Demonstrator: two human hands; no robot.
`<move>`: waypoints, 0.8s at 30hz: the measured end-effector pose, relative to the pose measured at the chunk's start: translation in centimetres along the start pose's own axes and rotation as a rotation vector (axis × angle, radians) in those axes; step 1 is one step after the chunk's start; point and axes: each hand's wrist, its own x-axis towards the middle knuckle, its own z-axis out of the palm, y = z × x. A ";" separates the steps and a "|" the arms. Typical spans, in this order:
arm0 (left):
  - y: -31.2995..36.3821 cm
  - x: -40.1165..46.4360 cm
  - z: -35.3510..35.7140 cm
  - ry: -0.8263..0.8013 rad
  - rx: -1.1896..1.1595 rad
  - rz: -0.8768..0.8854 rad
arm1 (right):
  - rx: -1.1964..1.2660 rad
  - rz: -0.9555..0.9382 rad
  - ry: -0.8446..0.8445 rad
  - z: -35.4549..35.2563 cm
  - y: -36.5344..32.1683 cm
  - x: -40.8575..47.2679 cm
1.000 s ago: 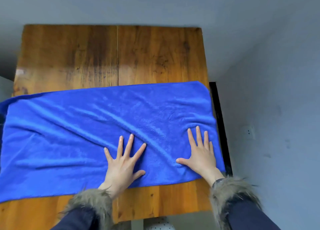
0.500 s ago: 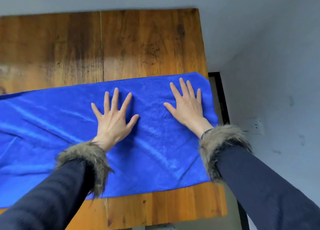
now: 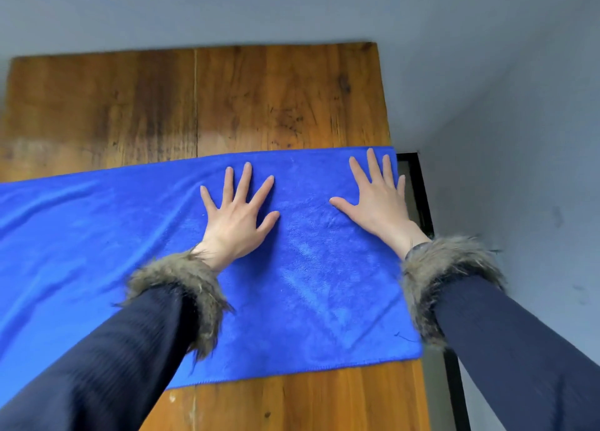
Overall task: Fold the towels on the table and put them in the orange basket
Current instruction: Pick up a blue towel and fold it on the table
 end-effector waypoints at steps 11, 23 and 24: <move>-8.9 -8.9 0.4 0.121 -0.147 -0.228 | -0.045 -0.201 -0.005 2.5 -11.5 -5.5; -25.7 -11.8 0.3 0.063 -0.161 -0.436 | -0.124 -0.334 -0.022 7.1 -27.9 -7.0; -26.3 -11.5 0.4 0.066 -0.160 -0.427 | -0.144 -0.319 -0.030 7.5 -28.5 -6.8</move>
